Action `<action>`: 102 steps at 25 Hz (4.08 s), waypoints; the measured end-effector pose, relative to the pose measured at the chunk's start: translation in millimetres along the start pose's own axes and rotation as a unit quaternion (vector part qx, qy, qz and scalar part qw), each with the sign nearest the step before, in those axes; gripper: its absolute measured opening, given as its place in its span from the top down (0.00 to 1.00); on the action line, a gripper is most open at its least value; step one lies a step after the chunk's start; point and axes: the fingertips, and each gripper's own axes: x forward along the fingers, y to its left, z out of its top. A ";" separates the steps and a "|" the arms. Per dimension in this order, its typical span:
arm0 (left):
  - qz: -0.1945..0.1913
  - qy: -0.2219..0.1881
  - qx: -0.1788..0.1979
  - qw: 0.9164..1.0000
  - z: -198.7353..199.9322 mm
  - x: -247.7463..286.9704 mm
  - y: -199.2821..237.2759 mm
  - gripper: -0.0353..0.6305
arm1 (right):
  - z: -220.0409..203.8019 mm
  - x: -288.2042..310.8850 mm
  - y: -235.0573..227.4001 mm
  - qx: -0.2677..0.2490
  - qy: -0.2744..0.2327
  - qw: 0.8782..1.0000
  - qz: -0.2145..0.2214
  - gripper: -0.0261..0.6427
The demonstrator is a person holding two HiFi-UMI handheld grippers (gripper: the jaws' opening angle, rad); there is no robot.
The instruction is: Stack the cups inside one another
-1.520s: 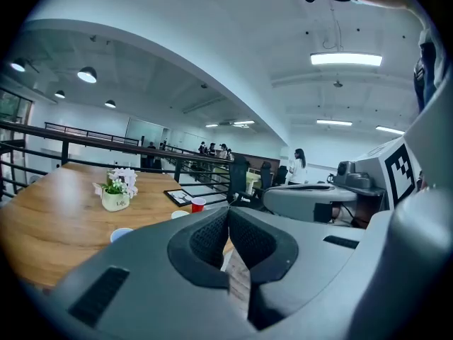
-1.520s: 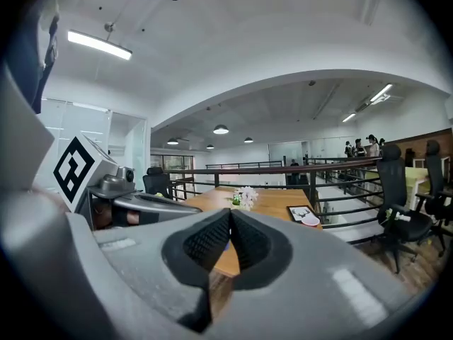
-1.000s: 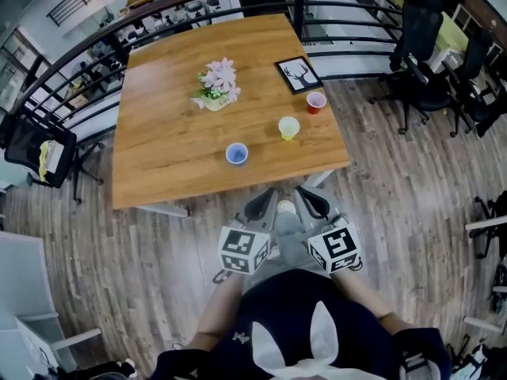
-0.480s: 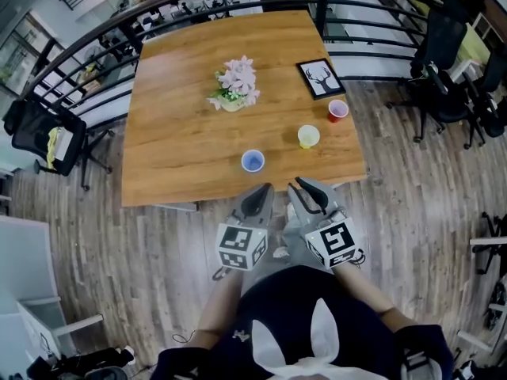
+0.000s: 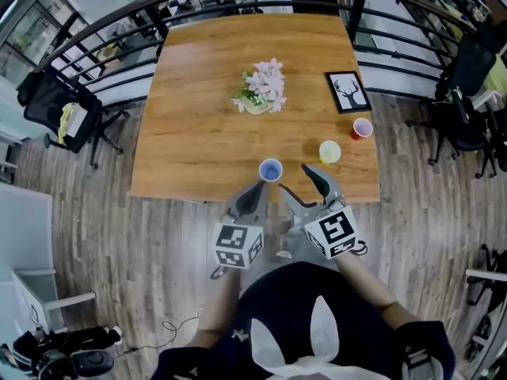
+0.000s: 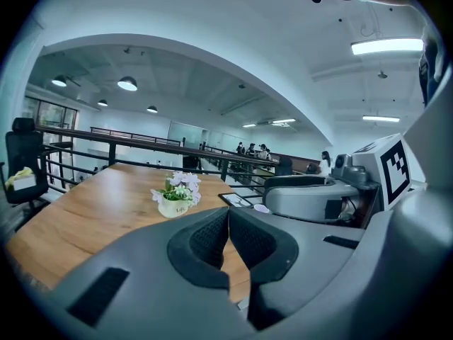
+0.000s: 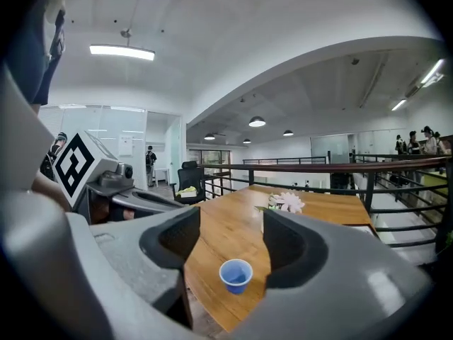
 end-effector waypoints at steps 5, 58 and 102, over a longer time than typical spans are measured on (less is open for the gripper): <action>0.032 -0.003 -0.011 0.999 5.5 1.6 22.6 0.92 | -3.1 28.3 -0.9 -0.014 0.020 0.999 0.030 0.47; 0.129 0.067 -0.069 0.987 -25.1 40.9 83.2 0.92 | -191.6 142.0 -3.5 -0.090 0.257 0.945 0.180 0.42; 0.085 0.064 -0.050 0.993 -25.1 47.0 49.8 0.92 | -24.4 65.2 -66.4 -0.023 0.080 0.992 0.093 0.44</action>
